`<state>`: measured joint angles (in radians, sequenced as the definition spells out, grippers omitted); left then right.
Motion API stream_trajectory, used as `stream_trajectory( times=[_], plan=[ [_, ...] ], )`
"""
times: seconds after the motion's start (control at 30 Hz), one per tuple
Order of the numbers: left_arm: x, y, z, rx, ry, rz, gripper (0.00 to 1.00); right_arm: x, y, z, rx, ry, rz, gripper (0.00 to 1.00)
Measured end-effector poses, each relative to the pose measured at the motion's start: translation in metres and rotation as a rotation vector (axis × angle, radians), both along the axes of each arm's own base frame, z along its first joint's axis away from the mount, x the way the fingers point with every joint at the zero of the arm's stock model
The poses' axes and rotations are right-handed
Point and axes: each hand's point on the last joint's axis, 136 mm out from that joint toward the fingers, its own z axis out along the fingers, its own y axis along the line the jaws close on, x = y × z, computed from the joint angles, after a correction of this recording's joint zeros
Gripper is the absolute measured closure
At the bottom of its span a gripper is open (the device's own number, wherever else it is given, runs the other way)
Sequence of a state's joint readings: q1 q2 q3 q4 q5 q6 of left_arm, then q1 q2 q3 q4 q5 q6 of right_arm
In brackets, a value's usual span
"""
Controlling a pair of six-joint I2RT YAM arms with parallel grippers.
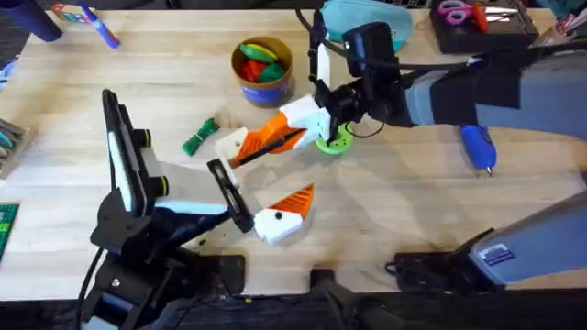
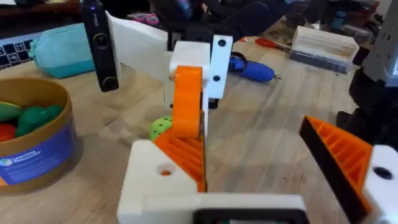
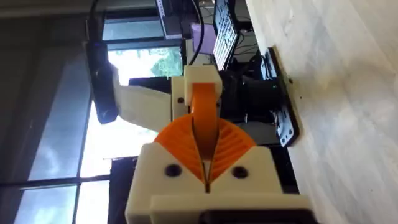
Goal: Pick up the gripper from the table and insert it into the empty holder that is missing its gripper. Then pick up a screw, insert it into the mounting hole, and use the screwdriver to tighten it. Finally, clean up the table by picking up the vegetable and placing it into the bucket.
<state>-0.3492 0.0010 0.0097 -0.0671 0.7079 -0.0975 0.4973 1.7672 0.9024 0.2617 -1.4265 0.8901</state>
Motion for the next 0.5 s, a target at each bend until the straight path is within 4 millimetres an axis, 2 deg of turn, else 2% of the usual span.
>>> stream_trajectory(
  times=[0.5],
  plan=[
    [0.0,0.0,0.0,-0.004,0.008,0.001,0.013,0.0023,0.0009,-0.0009,-0.003,-0.012,-0.011,0.989]
  ],
)
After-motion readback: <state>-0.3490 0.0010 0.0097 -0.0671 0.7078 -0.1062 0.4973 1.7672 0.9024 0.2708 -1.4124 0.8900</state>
